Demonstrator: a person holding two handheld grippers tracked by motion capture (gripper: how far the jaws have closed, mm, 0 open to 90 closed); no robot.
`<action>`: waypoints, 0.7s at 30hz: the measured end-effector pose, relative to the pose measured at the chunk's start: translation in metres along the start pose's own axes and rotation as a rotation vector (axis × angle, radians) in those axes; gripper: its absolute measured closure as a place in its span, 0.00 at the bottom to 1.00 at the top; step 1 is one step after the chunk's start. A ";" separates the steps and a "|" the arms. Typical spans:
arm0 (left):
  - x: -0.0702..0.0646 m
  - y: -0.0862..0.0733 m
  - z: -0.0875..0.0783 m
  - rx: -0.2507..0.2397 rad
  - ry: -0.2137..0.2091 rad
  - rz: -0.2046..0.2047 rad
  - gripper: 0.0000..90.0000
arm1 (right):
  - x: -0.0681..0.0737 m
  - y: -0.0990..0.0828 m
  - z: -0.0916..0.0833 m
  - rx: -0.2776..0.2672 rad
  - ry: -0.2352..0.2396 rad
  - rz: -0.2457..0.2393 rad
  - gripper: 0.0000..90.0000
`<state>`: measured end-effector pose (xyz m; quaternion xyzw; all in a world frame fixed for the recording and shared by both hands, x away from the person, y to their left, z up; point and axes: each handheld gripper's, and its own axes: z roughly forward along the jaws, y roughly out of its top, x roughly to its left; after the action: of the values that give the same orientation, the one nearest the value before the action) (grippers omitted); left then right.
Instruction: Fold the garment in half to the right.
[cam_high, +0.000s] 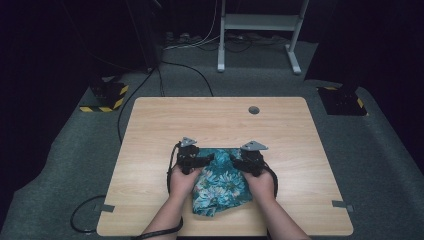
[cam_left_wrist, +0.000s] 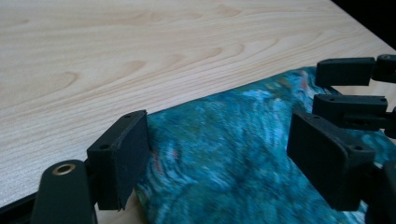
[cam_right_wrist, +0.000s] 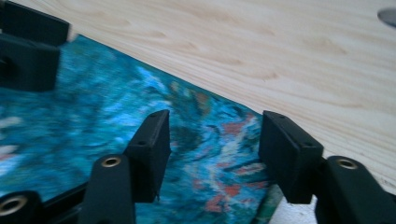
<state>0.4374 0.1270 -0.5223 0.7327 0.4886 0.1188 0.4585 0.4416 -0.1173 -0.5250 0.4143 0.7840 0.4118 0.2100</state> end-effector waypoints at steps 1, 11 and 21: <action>-0.003 -0.001 -0.001 0.009 -0.002 0.004 0.23 | 0.003 0.000 -0.002 -0.005 0.003 -0.015 0.42; -0.018 -0.027 -0.011 0.094 0.012 0.045 0.25 | 0.016 -0.029 -0.012 0.067 0.060 -0.062 0.40; -0.031 -0.033 -0.043 0.039 -0.016 0.053 0.23 | 0.023 -0.028 -0.044 0.027 0.093 -0.062 0.35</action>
<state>0.3752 0.1287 -0.5157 0.7551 0.4675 0.1156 0.4449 0.3858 -0.1278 -0.5227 0.3732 0.8109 0.4131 0.1803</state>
